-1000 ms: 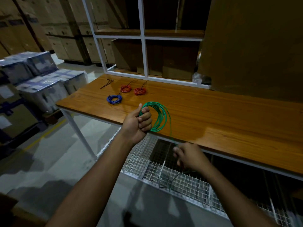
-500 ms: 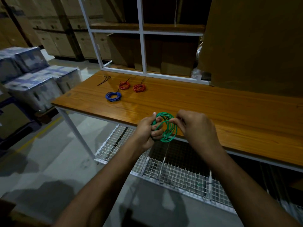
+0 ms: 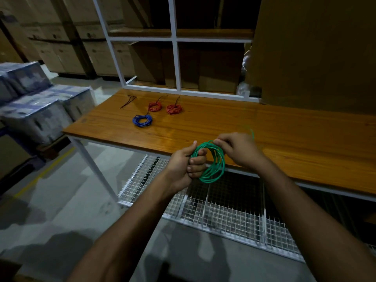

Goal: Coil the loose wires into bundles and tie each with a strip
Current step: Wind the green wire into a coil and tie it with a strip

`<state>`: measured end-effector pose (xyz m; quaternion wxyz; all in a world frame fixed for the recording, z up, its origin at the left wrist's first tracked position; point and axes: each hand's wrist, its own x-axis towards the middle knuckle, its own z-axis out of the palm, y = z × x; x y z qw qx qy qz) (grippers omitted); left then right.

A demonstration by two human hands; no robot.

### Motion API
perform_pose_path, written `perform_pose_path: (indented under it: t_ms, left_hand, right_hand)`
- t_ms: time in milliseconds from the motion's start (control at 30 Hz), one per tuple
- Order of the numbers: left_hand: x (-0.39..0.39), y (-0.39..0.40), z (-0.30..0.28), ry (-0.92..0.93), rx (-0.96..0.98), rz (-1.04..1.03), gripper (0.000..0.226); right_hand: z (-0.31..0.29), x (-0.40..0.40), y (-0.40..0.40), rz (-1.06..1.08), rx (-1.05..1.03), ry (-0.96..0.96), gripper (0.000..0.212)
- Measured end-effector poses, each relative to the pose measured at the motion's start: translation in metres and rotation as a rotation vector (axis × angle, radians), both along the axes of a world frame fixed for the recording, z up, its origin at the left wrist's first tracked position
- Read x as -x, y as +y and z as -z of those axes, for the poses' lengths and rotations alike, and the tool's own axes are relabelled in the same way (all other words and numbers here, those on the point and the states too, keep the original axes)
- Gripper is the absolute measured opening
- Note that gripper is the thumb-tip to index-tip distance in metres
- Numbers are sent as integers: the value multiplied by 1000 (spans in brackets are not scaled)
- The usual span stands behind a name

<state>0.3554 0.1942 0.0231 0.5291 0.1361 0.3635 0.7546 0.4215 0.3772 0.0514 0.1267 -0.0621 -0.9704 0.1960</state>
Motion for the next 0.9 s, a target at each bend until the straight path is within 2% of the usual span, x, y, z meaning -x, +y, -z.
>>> perform_pose_path:
  t_ms: [100,167,267,333,400,467,567,600,667,733,800,900]
  left_hand:
    - [8,-10,-2,-42,-35,-8,35]
    - [15,-14,-3,-78,-93,-72,34]
    - [28,-19,-8,-96,-162,-159,33]
    - [34,-19,-9,-80,-156,-205,33]
    - [37,-17,-10,-72,-144,-258,37]
    - [40,-12,-11,-53,-131,-301,39]
    - [38,-2,-12,-22,-86,-322,38]
    - [36,1,-11,-18,-71,-327,38]
    - [31,9,-8,-11,-43,-337,39]
    - [26,16,-6,16,-11,-346,39]
    - [21,22,-5,79,44,-360,40]
    - [12,32,0,141,116,-358,42]
  right_hand:
    - [25,1,-1,-115,268,-124,40]
    - [37,-5,-6,-120,400,-136,32]
    - [47,-23,-22,-19,683,-78,21]
    - [52,-33,-35,97,719,-24,20]
    - [56,-40,-46,140,544,-55,22]
    - [52,-47,-58,94,358,-261,12]
    - [41,-57,-76,3,84,-500,61]
    - [35,-60,-82,-18,-52,-497,68]
    - [21,-64,-90,-55,-344,-403,54]
    - [-1,-69,-92,-106,-485,-316,31]
    - [-17,-70,-85,-136,-534,-195,24]
    - [-20,-63,-65,-95,-479,180,18]
